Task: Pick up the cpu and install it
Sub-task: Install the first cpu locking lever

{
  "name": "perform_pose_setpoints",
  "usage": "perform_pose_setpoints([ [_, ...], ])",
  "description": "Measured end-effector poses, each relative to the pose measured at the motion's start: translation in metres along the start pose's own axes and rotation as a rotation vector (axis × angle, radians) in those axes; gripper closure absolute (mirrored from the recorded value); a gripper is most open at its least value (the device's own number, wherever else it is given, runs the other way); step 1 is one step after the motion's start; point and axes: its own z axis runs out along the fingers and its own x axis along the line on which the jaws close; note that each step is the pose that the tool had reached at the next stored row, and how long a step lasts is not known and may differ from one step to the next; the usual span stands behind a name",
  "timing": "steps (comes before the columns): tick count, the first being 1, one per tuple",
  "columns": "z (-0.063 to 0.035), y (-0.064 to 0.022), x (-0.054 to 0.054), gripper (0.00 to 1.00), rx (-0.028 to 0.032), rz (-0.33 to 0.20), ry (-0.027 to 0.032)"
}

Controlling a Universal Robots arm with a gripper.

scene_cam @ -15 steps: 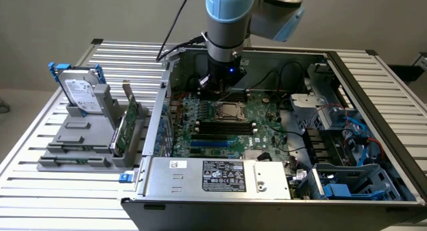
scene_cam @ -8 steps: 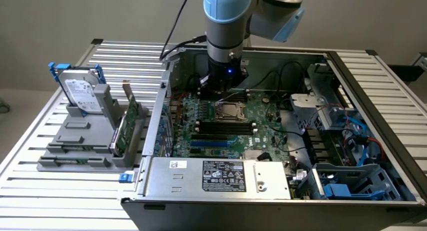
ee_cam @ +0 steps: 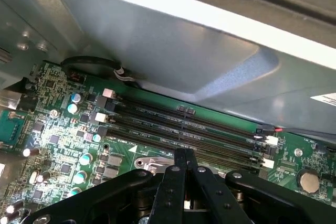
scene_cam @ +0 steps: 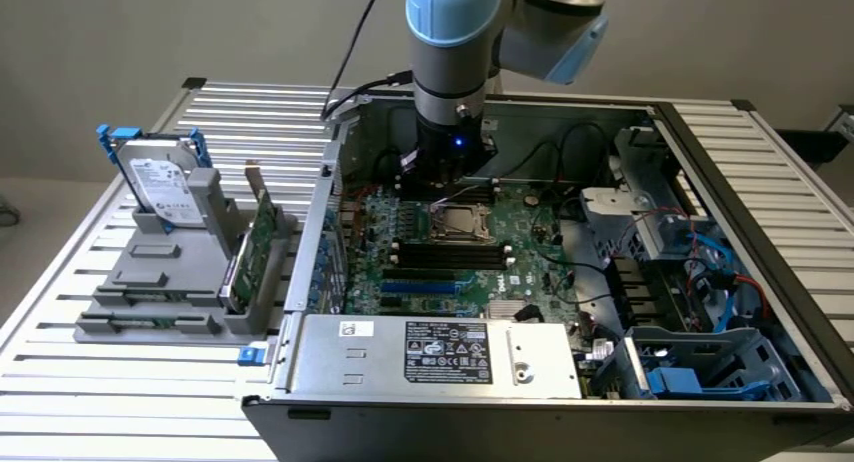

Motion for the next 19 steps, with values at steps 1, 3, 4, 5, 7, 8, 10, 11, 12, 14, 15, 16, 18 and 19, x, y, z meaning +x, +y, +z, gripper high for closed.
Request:
perform_pose_setpoints([
  [1,0.0001,0.0,0.0,0.89,0.0007,0.004,-0.0008],
  [3,0.0006,-0.0001,0.0001,0.89,0.0019,0.012,-0.0028],
  [4,0.0008,-0.0001,0.0,0.89,0.0024,0.017,-0.0039],
  [5,0.0011,-0.0002,0.0,0.89,0.0031,0.021,-0.0051],
  [7,0.0016,-0.0004,-0.0003,0.89,0.0045,0.031,-0.0074],
  [8,0.0018,-0.0005,-0.0004,0.89,0.0052,0.035,-0.0083],
  [10,0.0022,-0.0007,-0.0007,0.89,0.0062,0.043,-0.0102],
  [11,0.0024,-0.0008,-0.0009,0.89,0.0068,0.047,-0.0112],
  [12,0.0026,-0.001,-0.0012,0.89,0.0074,0.051,-0.0121],
  [14,0.003,-0.0011,-0.0016,0.89,0.0085,0.059,-0.014],
  [15,0.0032,-0.0011,-0.0018,0.89,0.009,0.062,-0.015],
  [16,0.0034,-0.001,-0.002,0.89,0.0094,0.066,-0.016],
  [18,0.0037,-0.0005,-0.0021,0.89,0.0107,0.074,-0.0176],
  [19,0.0039,-0.0001,-0.0023,0.89,0.0112,0.078,-0.0186],
])
